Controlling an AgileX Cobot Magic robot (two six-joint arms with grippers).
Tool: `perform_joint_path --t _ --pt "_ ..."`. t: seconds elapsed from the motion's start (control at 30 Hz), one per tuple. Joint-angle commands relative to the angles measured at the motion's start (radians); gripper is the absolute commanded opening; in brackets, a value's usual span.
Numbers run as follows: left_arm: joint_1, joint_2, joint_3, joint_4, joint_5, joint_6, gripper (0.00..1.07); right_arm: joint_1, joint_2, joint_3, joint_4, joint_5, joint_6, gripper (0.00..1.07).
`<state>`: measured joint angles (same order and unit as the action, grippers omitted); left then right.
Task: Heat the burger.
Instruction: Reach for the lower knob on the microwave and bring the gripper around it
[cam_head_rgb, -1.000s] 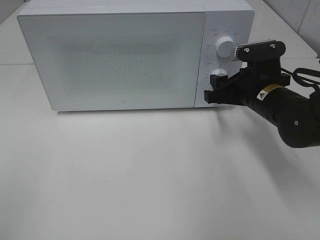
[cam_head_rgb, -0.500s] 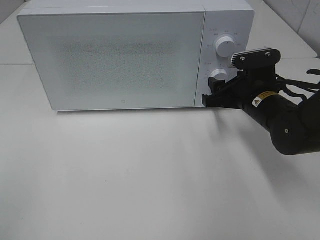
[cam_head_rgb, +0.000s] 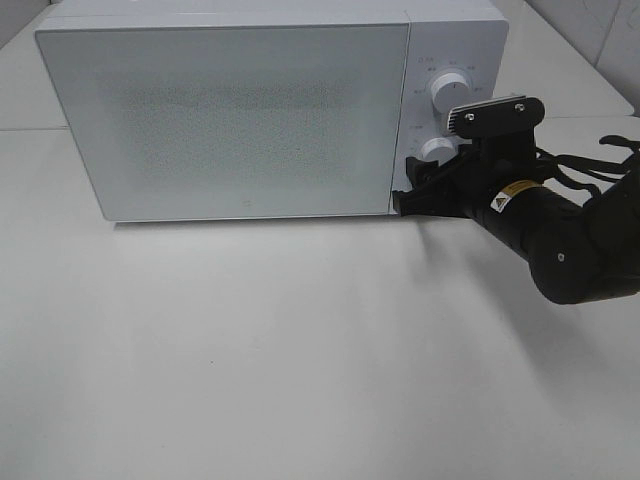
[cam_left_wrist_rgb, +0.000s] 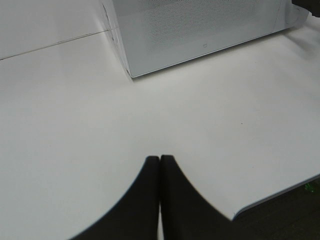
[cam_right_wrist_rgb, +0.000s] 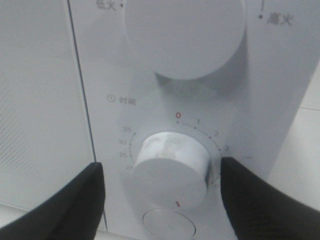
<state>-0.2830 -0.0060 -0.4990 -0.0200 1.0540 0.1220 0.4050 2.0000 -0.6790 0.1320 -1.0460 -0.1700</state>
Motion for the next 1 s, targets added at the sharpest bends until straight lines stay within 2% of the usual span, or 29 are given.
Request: perform_joint_path --t 0.03,0.07,0.1,0.13,0.17,0.2,0.23,0.27,0.3,0.33,0.37,0.4,0.43,0.73,0.8,0.83,0.87,0.9,0.93,0.97,1.0 --pt "0.001 -0.019 0.002 0.0 -0.014 -0.006 0.0 -0.007 -0.007 -0.037 0.007 -0.061 -0.008 0.6" --pt "0.001 -0.019 0.002 0.0 -0.014 -0.006 0.0 -0.007 -0.007 -0.037 0.008 -0.067 -0.008 0.55" --pt "0.001 -0.019 0.002 0.0 -0.014 -0.006 0.0 -0.007 -0.007 -0.037 0.008 -0.067 -0.008 0.55" --pt "0.001 -0.019 0.002 0.0 -0.014 -0.006 0.0 -0.007 -0.007 -0.037 0.01 -0.073 -0.008 0.47" --pt "0.001 -0.019 0.002 0.0 -0.014 -0.006 0.0 -0.007 -0.007 -0.037 0.01 -0.073 -0.008 0.47" --pt "0.001 -0.019 0.002 0.0 -0.014 -0.006 0.0 -0.007 -0.007 -0.037 0.011 -0.075 -0.008 0.36" --pt "0.001 -0.019 0.002 0.0 -0.014 -0.006 0.0 -0.007 -0.007 -0.037 0.016 -0.075 -0.008 0.31" --pt "0.001 -0.019 0.002 0.0 -0.014 -0.006 0.0 -0.007 -0.007 -0.037 0.016 -0.075 -0.008 0.31" --pt "0.001 -0.019 0.002 0.0 -0.014 -0.006 0.0 -0.007 -0.007 -0.037 0.04 -0.075 -0.008 0.21" --pt "0.001 -0.019 0.002 0.0 -0.014 -0.006 0.0 -0.007 -0.007 -0.037 0.04 -0.075 -0.008 0.21" --pt "0.001 -0.019 0.002 0.0 -0.014 -0.006 0.0 -0.007 -0.007 -0.037 0.065 -0.075 -0.008 0.1" --pt "0.001 -0.019 0.002 0.0 -0.014 -0.006 0.0 -0.007 -0.007 -0.037 0.065 -0.075 -0.008 0.1" --pt "0.001 -0.019 0.002 0.0 -0.014 -0.006 0.0 -0.007 -0.007 -0.037 0.083 -0.075 -0.008 0.0" --pt "0.001 -0.019 0.002 0.0 -0.014 -0.006 0.0 -0.007 -0.007 -0.037 0.09 -0.075 0.11 0.0" --pt "0.001 -0.019 0.002 0.0 -0.014 -0.006 0.0 -0.007 -0.007 -0.037 0.09 -0.079 0.258 0.0" --pt "0.001 -0.019 0.002 0.0 -0.014 -0.006 0.0 -0.007 -0.007 -0.037 0.09 -0.079 0.258 0.0" --pt "0.001 -0.019 0.002 0.0 -0.014 -0.006 0.0 -0.007 -0.007 -0.037 0.09 -0.084 0.376 0.0" --pt "0.001 -0.019 0.002 0.0 -0.014 -0.006 0.0 -0.007 -0.007 -0.037 0.09 -0.084 0.376 0.0" --pt "0.001 -0.019 0.002 0.0 -0.014 -0.006 0.0 -0.007 -0.007 -0.037 0.09 -0.091 0.503 0.0" --pt "0.001 -0.019 0.002 0.0 -0.014 -0.006 0.0 -0.007 -0.007 -0.037 0.09 -0.091 0.503 0.0" --pt "0.001 -0.019 0.002 0.0 -0.014 -0.006 0.0 -0.007 -0.007 -0.037 0.09 -0.108 0.616 0.0"
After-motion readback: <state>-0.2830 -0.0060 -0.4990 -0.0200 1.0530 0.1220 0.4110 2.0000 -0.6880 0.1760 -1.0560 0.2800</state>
